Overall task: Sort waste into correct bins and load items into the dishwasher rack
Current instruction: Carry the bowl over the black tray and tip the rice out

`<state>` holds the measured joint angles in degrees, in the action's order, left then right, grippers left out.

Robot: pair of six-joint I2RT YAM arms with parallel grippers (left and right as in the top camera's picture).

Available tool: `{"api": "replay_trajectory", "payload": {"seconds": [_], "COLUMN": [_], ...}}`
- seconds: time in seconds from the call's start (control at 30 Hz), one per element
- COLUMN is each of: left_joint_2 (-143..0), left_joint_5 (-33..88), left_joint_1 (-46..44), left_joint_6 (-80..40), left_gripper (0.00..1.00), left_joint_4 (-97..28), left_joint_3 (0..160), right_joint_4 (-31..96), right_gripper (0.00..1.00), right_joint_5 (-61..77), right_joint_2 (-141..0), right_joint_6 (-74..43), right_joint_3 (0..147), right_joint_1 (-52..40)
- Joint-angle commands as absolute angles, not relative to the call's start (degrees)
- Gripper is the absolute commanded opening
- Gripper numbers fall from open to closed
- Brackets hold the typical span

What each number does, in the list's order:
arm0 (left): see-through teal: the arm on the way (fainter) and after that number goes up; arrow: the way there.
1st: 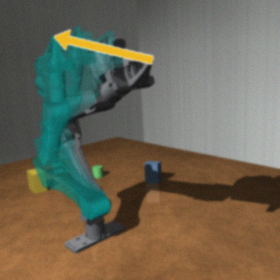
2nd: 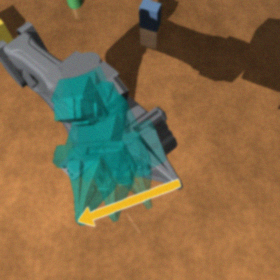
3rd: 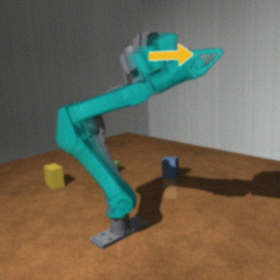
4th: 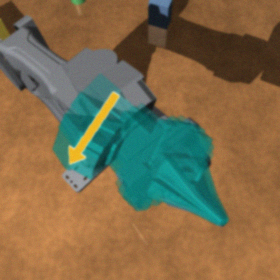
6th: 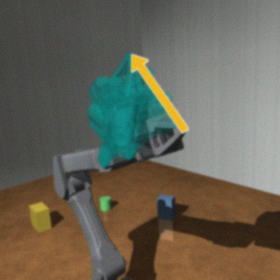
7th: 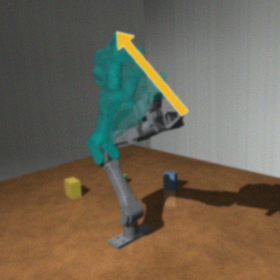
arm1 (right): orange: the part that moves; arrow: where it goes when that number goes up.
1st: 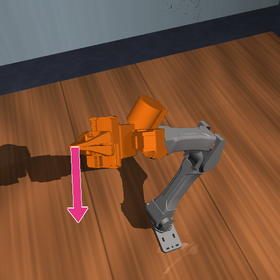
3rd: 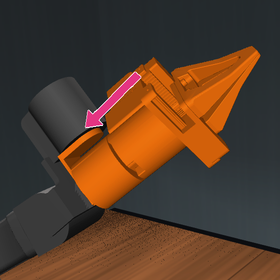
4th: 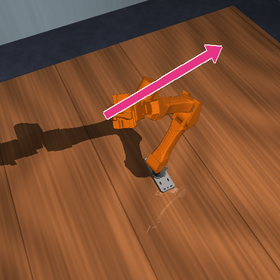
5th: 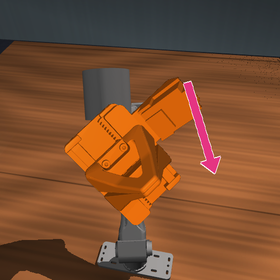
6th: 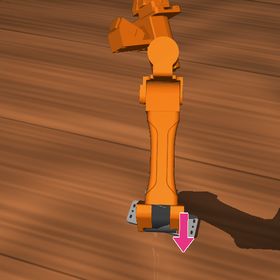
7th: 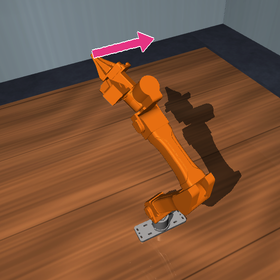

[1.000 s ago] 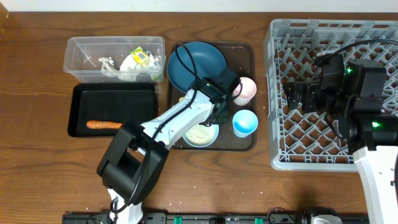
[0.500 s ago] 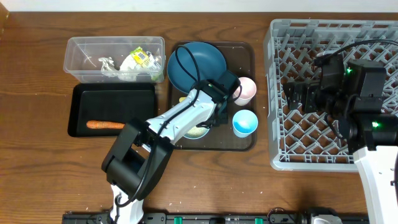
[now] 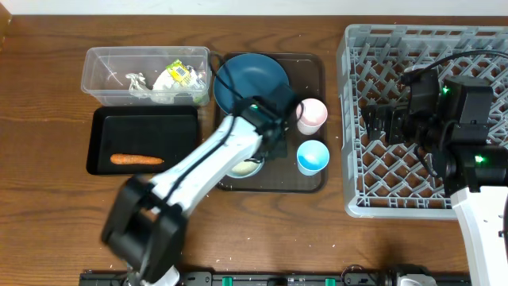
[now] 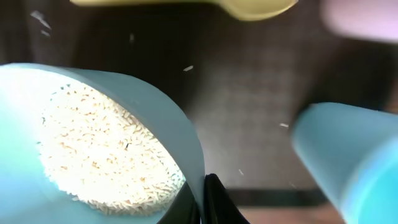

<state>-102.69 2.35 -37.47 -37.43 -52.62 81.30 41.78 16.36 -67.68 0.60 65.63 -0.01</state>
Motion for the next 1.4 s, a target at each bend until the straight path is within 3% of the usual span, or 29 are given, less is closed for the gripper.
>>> {"api": "replay_trajectory", "payload": {"seconds": [0.0,0.43,0.67,0.97,1.23,1.37], "left_joint_2": [-96.88,-94.13,-98.30,-102.72,-103.35,-105.54], "left_joint_5": [5.30,23.44,41.95,56.69,58.19,64.66], "left_joint_1": [-34.33,-6.22,7.75,16.01,21.10,23.94], "left_joint_6": [-35.75,-19.46,-6.46,-1.19,-0.64,-0.43], "left_gripper": [0.06,0.06,0.06,0.06,0.06,0.06], "left_joint_4": [-53.82,-57.12,-56.97,-57.80,-58.30,-58.26], "left_joint_3": [83.50,81.71,79.20,77.28,76.71,76.71], "right_joint_4": [41.82,42.04,42.02,42.65,42.46,42.48], "right_gripper": [0.99,0.99,0.99,0.99,0.99,0.99], "right_joint_5": [16.99,16.99,16.99,16.99,16.99,16.99], "right_joint_2": [-67.94,-67.94,-67.94,-67.94,-67.94,-67.94], "right_joint_6": [0.03,0.01,0.01,0.01,0.03,0.03], "right_joint_3": [66.63,66.63,66.63,66.63,66.63,66.63], "right_joint_1": [-0.82,-0.82,-0.82,-0.82,-0.82,-0.82]}}
